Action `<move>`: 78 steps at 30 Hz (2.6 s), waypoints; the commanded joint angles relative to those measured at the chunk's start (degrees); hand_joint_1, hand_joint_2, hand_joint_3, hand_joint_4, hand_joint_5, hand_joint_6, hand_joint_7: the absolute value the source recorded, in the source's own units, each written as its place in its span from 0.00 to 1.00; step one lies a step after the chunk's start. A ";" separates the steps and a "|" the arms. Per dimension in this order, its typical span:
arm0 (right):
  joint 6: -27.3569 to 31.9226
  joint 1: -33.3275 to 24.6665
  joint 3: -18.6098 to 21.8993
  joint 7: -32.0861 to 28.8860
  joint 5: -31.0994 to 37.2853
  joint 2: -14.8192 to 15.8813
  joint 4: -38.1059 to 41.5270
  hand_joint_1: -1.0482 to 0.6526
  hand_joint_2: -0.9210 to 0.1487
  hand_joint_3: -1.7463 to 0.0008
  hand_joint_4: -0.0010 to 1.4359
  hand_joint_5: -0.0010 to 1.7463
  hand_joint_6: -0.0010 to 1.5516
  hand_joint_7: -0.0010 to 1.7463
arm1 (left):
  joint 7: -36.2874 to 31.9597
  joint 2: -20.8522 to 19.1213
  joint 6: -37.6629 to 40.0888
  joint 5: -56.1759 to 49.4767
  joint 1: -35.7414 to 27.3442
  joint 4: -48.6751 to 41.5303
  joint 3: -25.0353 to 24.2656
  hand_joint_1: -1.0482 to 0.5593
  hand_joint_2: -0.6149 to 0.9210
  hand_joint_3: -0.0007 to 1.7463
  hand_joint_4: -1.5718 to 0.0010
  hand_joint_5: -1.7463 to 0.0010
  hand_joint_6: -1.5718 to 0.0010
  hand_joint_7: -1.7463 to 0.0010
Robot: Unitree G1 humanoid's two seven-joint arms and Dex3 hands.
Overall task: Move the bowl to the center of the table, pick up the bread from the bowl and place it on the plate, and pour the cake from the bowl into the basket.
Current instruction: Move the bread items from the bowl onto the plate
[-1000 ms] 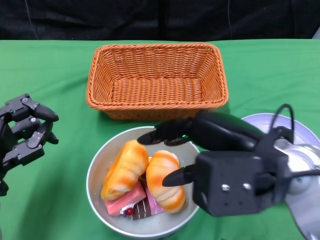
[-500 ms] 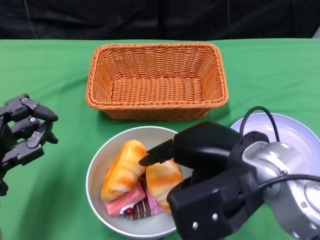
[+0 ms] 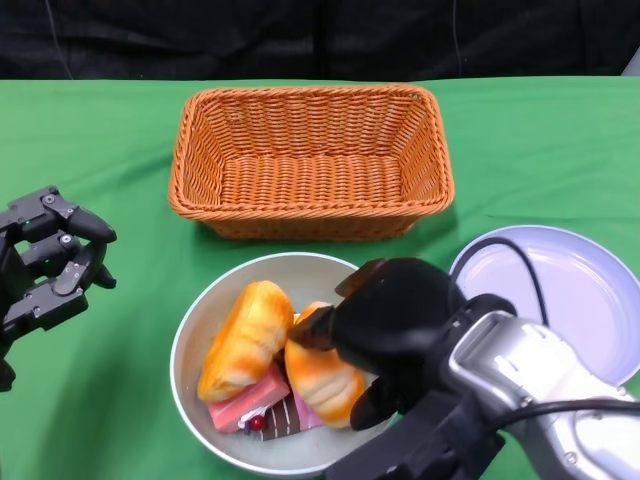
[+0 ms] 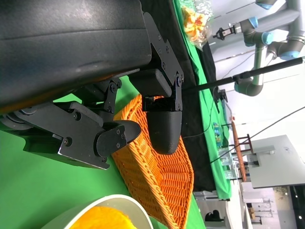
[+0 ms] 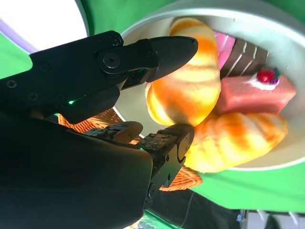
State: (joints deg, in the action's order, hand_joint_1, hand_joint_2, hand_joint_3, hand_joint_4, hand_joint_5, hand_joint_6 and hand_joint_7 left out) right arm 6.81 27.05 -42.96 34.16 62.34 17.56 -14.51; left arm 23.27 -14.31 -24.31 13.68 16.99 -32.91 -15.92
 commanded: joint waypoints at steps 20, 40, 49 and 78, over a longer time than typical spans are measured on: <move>-2.64 0.30 0.35 1.67 -0.69 -5.81 9.78 0.09 0.00 0.87 0.37 0.05 0.21 0.01 | 0.23 -1.87 0.83 -0.52 -1.41 1.23 1.15 0.66 0.88 0.48 0.55 0.10 0.53 0.28; -4.61 -1.17 -0.31 -11.36 -0.72 -8.85 21.54 0.35 0.00 0.92 0.59 0.38 0.43 0.01 | -0.11 -1.77 1.24 -0.59 -1.55 1.43 1.42 0.68 0.88 0.49 0.57 0.08 0.54 0.26; -10.48 -1.74 1.90 -24.95 -7.57 -10.37 29.94 0.46 0.04 0.99 0.60 0.51 0.67 0.04 | -0.13 -1.70 0.14 -0.92 -1.25 0.54 1.63 0.68 0.87 0.51 0.57 0.07 0.54 0.25; -7.67 -4.18 12.33 -26.30 -19.54 -10.49 15.82 0.50 0.03 1.00 0.56 0.87 0.76 0.04 | -0.91 -0.93 -0.43 -1.70 -0.67 -0.45 1.66 0.67 0.86 0.51 0.56 0.08 0.55 0.25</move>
State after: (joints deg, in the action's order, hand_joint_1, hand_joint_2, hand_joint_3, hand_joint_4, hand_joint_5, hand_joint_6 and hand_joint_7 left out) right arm -1.89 23.51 -31.61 6.31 43.66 6.46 3.11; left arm 23.23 -14.82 -24.17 12.01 16.03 -32.86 -13.97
